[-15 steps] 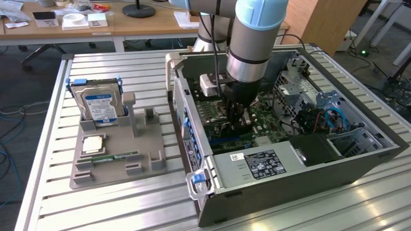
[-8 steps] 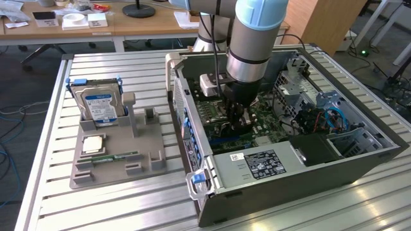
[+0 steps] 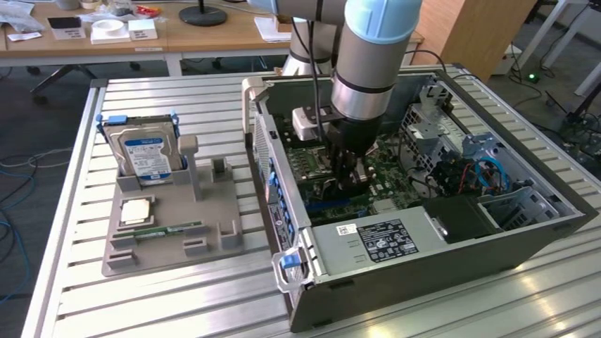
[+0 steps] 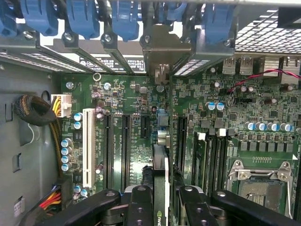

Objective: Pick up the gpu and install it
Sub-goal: 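Insert the gpu into the slot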

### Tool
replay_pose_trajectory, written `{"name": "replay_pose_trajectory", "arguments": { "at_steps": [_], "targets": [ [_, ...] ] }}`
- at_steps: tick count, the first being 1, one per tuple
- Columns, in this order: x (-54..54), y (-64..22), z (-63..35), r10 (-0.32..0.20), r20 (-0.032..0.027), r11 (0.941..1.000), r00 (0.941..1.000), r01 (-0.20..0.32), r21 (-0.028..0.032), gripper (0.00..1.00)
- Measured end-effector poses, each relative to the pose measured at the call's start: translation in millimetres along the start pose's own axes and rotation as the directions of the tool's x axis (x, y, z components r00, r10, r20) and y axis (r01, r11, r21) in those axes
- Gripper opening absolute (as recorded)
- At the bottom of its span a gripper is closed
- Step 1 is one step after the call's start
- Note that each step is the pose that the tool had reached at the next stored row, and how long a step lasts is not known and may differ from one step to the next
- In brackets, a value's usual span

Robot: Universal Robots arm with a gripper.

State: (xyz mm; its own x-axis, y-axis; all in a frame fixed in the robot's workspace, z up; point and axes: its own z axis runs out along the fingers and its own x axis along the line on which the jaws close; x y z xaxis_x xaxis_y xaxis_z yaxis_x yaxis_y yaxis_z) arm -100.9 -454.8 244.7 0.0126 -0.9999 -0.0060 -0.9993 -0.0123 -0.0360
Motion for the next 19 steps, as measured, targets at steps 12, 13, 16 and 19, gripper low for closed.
{"name": "replay_pose_trajectory", "arguments": {
  "at_steps": [12, 13, 16, 19],
  "targets": [
    [0.1, 0.0, -1.2, 0.013, -0.0057, 0.9999, 0.9999, -0.013, -0.0006, 0.26],
    [0.2, 0.0, -1.2, 0.014, -0.0065, 0.9999, 0.9999, -0.014, -0.0007, 0.26],
    [0.2, 0.1, -1.0, 0.019, -0.0082, 0.9998, 0.9998, -0.019, -0.0006, 0.26],
    [0.1, 0.3, -0.2, 0.02, -0.008, 0.9998, 0.9998, -0.02, -0.0004, 0.26]
  ]
}}
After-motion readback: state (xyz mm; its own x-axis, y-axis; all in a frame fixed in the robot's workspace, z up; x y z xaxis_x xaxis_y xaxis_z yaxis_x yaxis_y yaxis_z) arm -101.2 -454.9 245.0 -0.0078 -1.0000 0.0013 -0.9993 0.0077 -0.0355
